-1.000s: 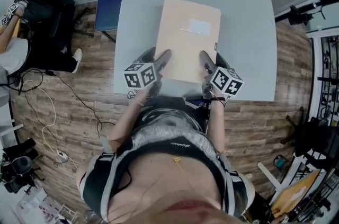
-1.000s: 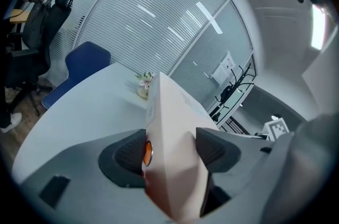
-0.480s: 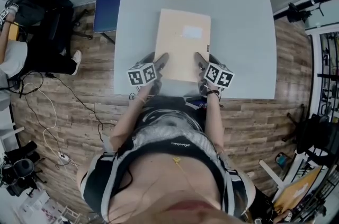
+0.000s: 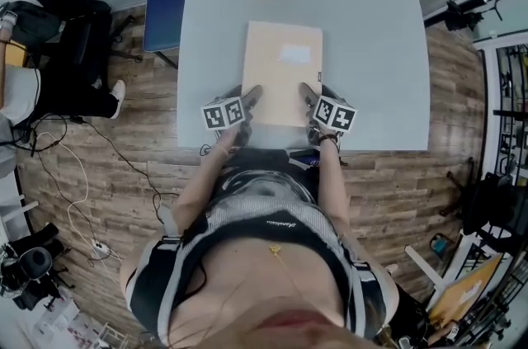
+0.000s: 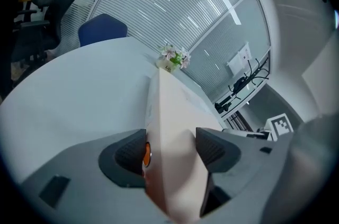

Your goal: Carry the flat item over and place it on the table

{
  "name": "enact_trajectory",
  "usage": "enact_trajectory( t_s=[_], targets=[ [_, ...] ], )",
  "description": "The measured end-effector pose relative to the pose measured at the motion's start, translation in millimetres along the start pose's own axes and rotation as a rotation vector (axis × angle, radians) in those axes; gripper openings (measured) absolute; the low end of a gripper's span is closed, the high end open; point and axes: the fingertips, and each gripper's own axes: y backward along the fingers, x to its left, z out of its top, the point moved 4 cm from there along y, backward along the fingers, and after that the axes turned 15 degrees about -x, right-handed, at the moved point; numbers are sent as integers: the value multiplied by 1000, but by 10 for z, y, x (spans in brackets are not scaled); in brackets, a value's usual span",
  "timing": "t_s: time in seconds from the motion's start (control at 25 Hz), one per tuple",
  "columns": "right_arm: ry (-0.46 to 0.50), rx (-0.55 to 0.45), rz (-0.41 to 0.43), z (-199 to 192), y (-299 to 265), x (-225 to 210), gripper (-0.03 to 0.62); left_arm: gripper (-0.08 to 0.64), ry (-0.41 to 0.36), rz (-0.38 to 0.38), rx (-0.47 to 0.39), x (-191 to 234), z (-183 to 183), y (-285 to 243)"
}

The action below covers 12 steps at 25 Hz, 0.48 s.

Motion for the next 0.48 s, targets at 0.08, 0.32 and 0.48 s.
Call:
enact_trajectory(
  t_s=[0.08, 0.32, 0.48],
  targets=[
    [6, 11, -4, -36, -13, -27, 298, 287, -11, 2, 18, 23, -44, -19],
    [-12, 72, -5, -158, -44, -94, 296, 287, -66, 12, 64, 57, -117, -14],
    [-1, 89, -16, -173, -57, -93, 296, 287, -77, 13, 84, 66, -111, -19]
  ],
)
